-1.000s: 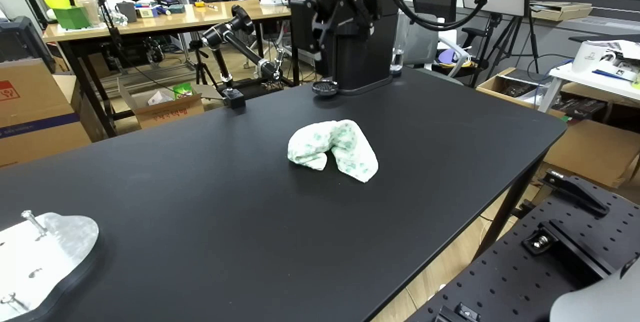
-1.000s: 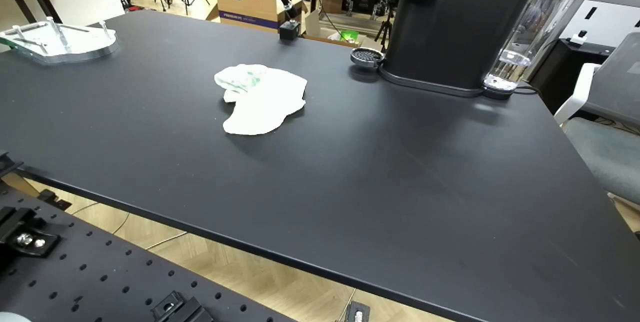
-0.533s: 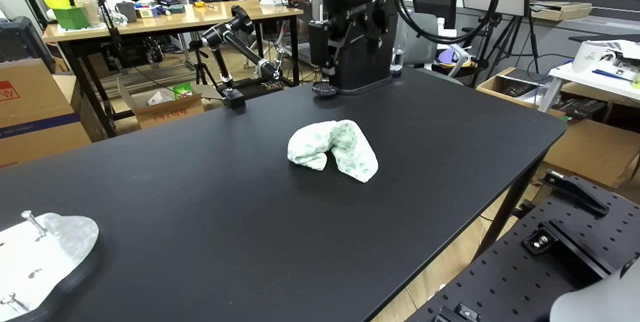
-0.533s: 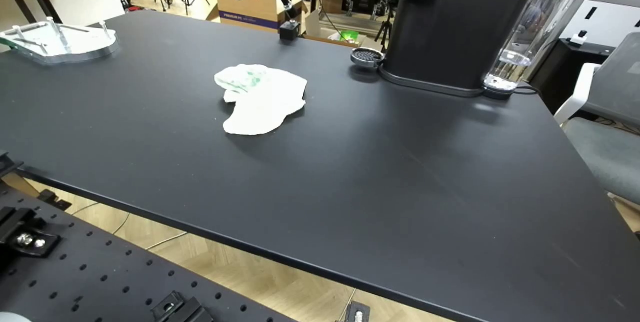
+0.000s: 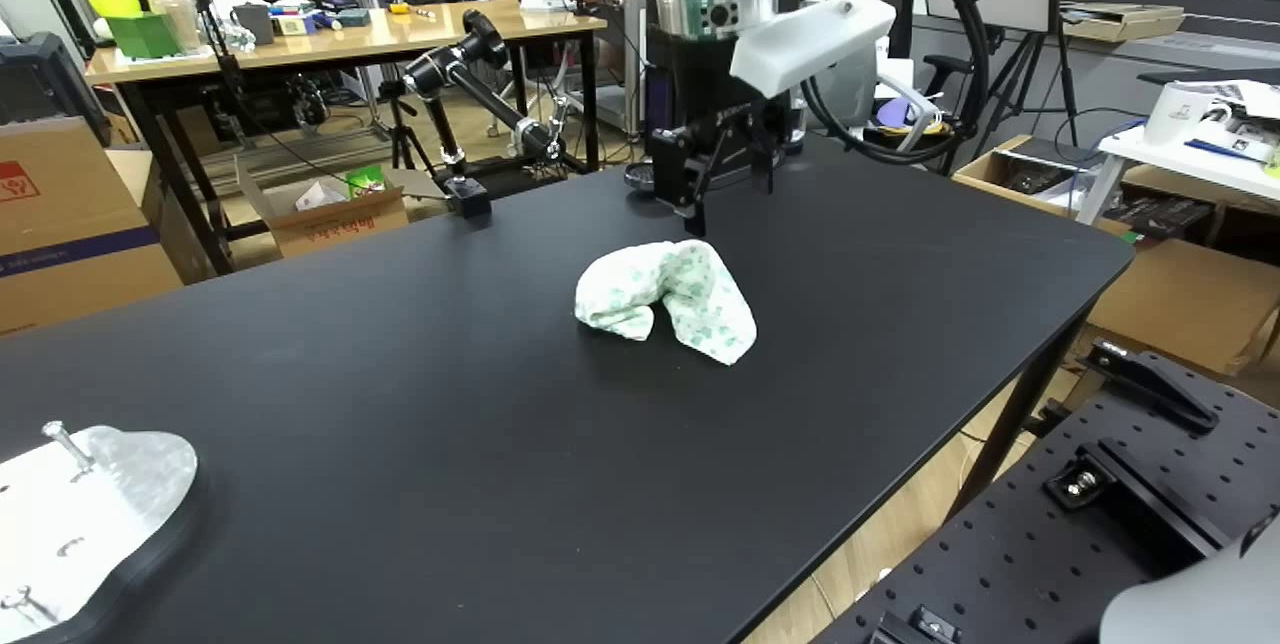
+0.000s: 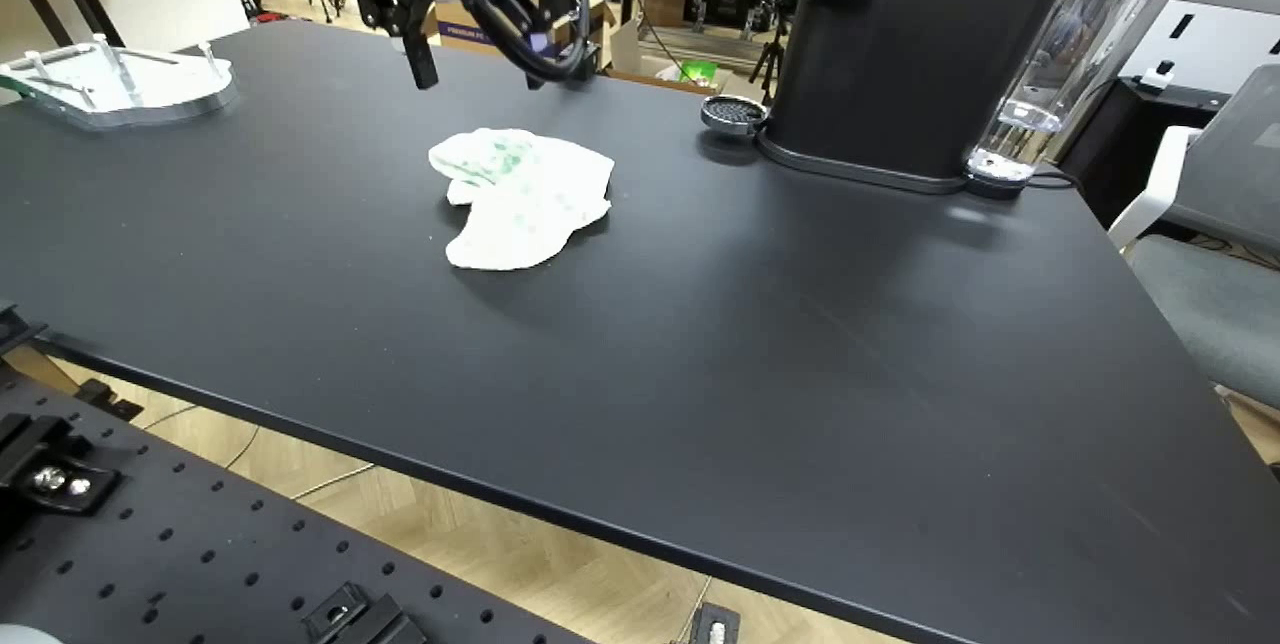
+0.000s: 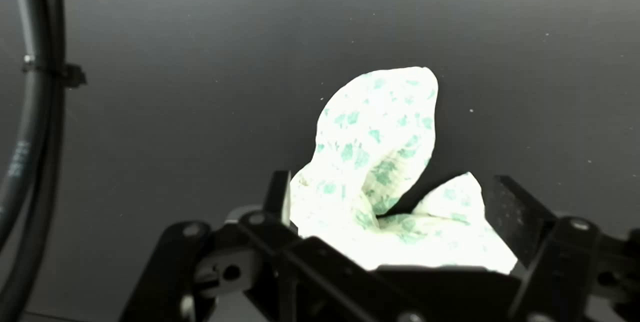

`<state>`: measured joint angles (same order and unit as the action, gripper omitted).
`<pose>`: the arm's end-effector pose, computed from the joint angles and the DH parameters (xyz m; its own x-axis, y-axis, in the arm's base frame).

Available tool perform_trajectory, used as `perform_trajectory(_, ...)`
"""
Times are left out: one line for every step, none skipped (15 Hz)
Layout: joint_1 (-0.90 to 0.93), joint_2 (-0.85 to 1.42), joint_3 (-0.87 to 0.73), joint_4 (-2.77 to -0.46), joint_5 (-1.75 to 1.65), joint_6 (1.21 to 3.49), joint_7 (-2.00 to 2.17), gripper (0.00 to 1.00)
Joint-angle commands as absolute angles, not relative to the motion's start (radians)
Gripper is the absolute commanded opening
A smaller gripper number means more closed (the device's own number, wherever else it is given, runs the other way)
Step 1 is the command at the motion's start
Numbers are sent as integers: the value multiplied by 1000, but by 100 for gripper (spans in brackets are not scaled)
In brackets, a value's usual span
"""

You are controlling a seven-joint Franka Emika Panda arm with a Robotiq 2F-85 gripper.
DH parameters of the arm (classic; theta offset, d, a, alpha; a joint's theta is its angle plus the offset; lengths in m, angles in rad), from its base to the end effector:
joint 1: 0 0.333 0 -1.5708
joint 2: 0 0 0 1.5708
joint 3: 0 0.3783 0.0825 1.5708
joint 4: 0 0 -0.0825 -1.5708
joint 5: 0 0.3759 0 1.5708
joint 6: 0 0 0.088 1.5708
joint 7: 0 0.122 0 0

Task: Hang the cloth on the black rod

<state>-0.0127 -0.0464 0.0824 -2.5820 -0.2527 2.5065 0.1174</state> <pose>0.4302 0.0296 0.3282 0.9875 0.1554 -0.0272 0.1578 -0.9760 0.1503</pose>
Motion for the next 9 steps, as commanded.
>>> perform_trajectory(-9,75,49,-2553,-301,2602,146,100)
perform_trajectory(-4,101,39,-2548,-316,2635,158,100)
perform_trajectory(1,127,27,-2542,-336,2662,166,100)
perform_trajectory(7,152,14,-2533,-354,2685,173,100)
perform_trajectory(15,174,0,-2524,-372,2701,180,100)
perform_trajectory(24,194,-18,-2511,-395,2715,194,100)
perform_trajectory(31,209,-33,-2501,-407,2727,200,87)
perform_trajectory(40,223,-47,-2491,-416,2738,202,73)
perform_trajectory(48,235,-59,-2482,-420,2747,202,67)
